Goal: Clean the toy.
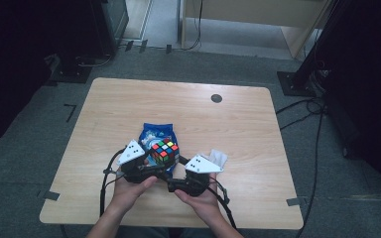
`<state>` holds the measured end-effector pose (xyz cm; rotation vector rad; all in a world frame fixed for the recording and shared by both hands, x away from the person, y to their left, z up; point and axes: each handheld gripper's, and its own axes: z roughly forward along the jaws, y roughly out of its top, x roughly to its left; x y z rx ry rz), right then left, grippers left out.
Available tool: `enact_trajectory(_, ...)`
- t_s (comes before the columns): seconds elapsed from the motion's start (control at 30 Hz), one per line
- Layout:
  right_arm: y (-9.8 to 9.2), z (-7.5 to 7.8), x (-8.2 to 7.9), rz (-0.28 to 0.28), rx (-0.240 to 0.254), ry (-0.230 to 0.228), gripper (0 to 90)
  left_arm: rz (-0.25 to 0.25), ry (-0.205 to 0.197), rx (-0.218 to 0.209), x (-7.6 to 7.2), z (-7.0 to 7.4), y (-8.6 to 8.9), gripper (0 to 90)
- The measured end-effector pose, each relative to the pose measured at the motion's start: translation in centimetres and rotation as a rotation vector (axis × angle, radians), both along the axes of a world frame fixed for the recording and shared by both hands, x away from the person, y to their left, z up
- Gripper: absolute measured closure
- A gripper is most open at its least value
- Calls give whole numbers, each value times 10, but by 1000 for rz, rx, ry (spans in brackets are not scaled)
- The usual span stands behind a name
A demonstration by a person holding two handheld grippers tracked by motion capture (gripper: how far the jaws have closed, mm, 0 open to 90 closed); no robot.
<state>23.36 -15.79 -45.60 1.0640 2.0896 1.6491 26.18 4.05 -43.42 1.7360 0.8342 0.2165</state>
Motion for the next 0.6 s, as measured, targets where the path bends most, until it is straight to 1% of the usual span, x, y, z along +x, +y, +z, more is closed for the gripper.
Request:
enact_trajectory(0.03, 0, 0, -1, -10, 1, -5, 267, -5, 3, 1, 0, 0, -1, 339)
enact_trajectory(0.1, -1, 0, -2, -42, -16, -34, 320, -17, 5, 2, -1, -1, -3, 339)
enact_trajectory(0.13, -1, 1, -3, -45, -21, -41, 321, -20, 8, 2, -1, -1, -4, 339)
enact_trajectory(0.17, -2, 1, -3, -45, -27, -45, 324, -24, 13, 1, 0, -1, -4, 338)
enact_trajectory(0.27, -3, 0, -4, -35, -50, -77, 338, -37, 33, 3, 1, -1, -2, 336)
enact_trajectory(0.33, -4, -1, -4, -24, -79, -98, 338, -40, 41, 9, 2, 0, -3, 334)
enact_trajectory(0.37, -4, -1, -5, -20, -99, -118, 339, -40, 48, 2, 2, 1, -2, 333)
enact_trajectory(0.47, -1, -2, -8, 4, -185, -192, 340, -42, 63, -12, 3, 4, 0, 328)
enact_trajectory(0.53, 3, -3, -12, 8, -248, -250, 341, -56, 79, 5, 4, 5, 1, 322)
enact_trajectory(0.6, 6, -4, -15, 12, -298, -293, 341, -76, 96, 37, 6, 5, 1, 320)
